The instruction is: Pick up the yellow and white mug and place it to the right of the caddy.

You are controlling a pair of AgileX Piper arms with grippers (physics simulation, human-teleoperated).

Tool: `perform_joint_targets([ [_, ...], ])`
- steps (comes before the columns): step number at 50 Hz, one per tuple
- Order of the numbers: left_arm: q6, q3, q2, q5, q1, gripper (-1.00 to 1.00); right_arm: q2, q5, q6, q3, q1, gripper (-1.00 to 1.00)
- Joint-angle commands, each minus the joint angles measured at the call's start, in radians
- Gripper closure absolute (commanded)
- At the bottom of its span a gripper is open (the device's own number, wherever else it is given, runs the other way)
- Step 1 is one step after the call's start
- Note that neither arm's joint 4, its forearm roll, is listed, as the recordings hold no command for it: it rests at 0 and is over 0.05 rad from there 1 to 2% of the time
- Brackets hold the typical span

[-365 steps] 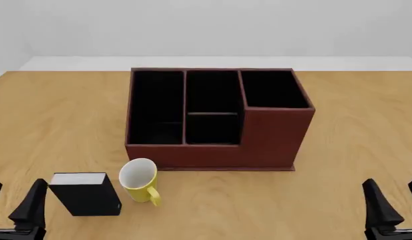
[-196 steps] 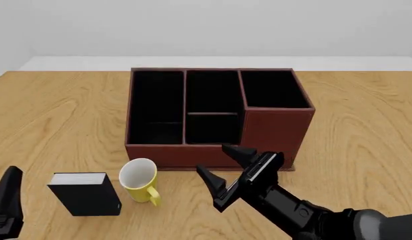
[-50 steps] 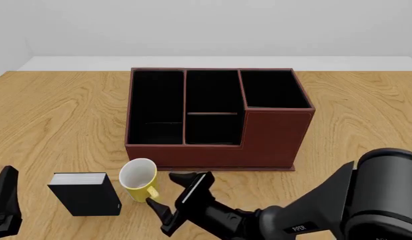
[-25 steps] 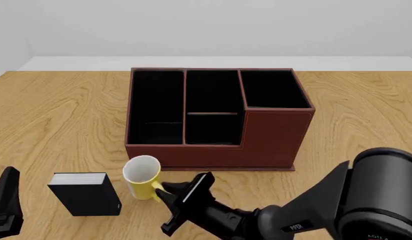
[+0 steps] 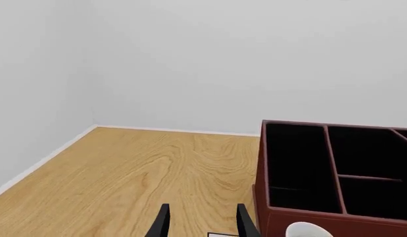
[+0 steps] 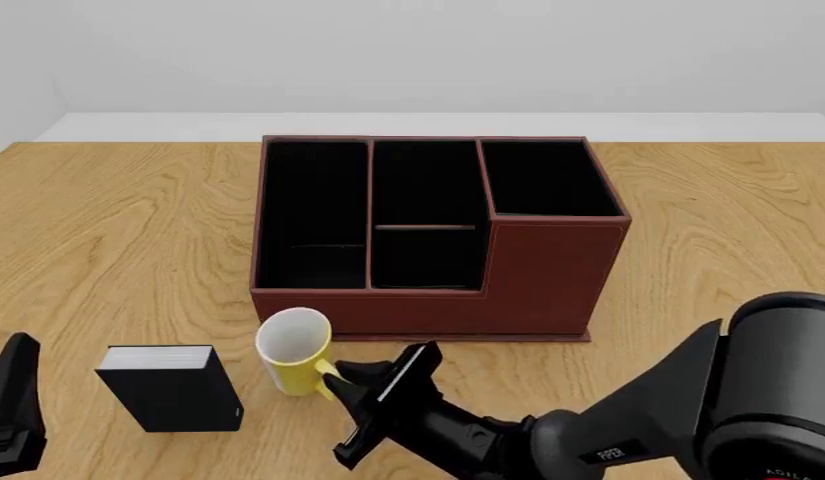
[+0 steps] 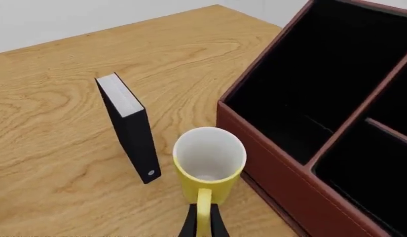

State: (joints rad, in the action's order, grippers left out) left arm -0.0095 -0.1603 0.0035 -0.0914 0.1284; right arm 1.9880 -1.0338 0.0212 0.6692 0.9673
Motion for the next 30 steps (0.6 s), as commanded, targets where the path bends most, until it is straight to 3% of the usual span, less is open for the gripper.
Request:
perform_joint_targets([
  [1,0.000,-0.008,0.002,-0.003,0.000,-1.00,-0.056,-0.013,-0.015,-0.032,0.014,1.00],
  [30,-0.001,-0.085,-0.003,-0.047,-0.017,-1.00,-0.274,0.086,-0.081,-0.106,0.084,1.00],
])
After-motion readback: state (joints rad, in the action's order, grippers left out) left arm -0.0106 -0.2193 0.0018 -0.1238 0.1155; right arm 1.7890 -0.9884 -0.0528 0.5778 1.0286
